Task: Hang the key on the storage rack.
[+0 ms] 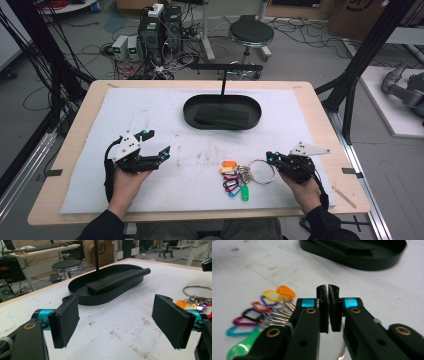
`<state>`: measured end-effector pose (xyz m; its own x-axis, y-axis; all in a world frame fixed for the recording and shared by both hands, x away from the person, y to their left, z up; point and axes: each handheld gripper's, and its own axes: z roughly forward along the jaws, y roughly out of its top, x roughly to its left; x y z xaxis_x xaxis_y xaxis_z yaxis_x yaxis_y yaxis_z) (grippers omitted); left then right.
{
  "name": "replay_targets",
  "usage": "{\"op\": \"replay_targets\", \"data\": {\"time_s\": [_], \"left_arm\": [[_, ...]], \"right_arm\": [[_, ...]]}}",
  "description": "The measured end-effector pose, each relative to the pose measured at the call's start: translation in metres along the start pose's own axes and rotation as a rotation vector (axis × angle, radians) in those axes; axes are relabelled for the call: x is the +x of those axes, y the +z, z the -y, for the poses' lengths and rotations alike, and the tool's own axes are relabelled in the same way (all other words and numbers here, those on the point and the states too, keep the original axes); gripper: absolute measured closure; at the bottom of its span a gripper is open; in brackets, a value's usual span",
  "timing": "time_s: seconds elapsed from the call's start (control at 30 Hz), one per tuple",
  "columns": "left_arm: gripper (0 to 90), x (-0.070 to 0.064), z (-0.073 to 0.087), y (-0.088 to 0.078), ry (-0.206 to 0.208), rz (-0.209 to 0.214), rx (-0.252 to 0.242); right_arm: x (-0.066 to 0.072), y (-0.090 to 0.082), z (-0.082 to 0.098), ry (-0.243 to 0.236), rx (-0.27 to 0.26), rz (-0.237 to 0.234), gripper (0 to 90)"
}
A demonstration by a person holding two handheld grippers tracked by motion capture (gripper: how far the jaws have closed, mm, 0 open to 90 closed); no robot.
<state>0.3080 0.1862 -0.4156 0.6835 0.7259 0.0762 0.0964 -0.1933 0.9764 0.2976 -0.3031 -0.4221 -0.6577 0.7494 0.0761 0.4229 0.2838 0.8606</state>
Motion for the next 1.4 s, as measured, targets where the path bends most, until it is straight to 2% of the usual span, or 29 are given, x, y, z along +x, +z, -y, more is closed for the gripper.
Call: {"op": "replay_targets", "data": {"time_s": [0.13, 0.2, 0.4, 0.47, 0.6, 0.73, 0.83, 0.97, 1.17, 1.27, 1.4], "left_arm": [[21.7, 0.000, 0.000, 0.000, -0.001, 0.001, 0.000], [21.7, 0.000, 0.000, 0.001, 0.001, 0.004, 0.001], [21.7, -0.001, 0.001, 0.000, 0.001, 0.004, 0.003], [21.7, 0.000, 0.001, -0.002, 0.001, 0.003, 0.004], [21.8, 0.000, 0.002, -0.005, -0.006, -0.005, 0.003], [21.9, 0.000, 0.002, -0.007, -0.002, -0.011, 0.002], [21.9, 0.001, 0.002, -0.008, 0.000, -0.014, 0.002], [21.9, 0.002, 0.003, -0.009, -0.005, -0.016, 0.002], [21.9, 0.001, 0.002, -0.009, -0.003, -0.018, -0.002], [21.9, 0.001, 0.002, -0.008, -0.002, -0.016, -0.002], [21.9, 0.000, 0.002, -0.007, -0.001, -0.013, -0.003]], "right_arm": [[-0.011, 0.005, 0.006, 0.016, 0.060, 0.029, 80.1], [-0.015, 0.011, 0.008, 0.009, 0.098, 0.022, 78.4], [-0.019, 0.033, 0.013, -0.049, 0.237, 0.016, 74.5], [-0.018, 0.034, 0.013, -0.066, 0.242, 0.020, 75.7], [-0.016, 0.035, 0.013, -0.087, 0.247, 0.034, 86.3], [-0.018, 0.035, 0.011, -0.063, 0.251, 0.027, 87.0], [-0.020, 0.033, 0.009, -0.028, 0.215, 0.023, 87.1], [-0.023, 0.025, 0.004, 0.029, 0.138, -0.004, 87.3], [-0.018, 0.017, 0.000, 0.084, 0.060, -0.049, 87.4], [-0.014, 0.014, -0.003, 0.097, 0.021, -0.074, 87.4], [-0.008, 0.012, -0.004, 0.107, -0.003, -0.103, 87.3]]}}
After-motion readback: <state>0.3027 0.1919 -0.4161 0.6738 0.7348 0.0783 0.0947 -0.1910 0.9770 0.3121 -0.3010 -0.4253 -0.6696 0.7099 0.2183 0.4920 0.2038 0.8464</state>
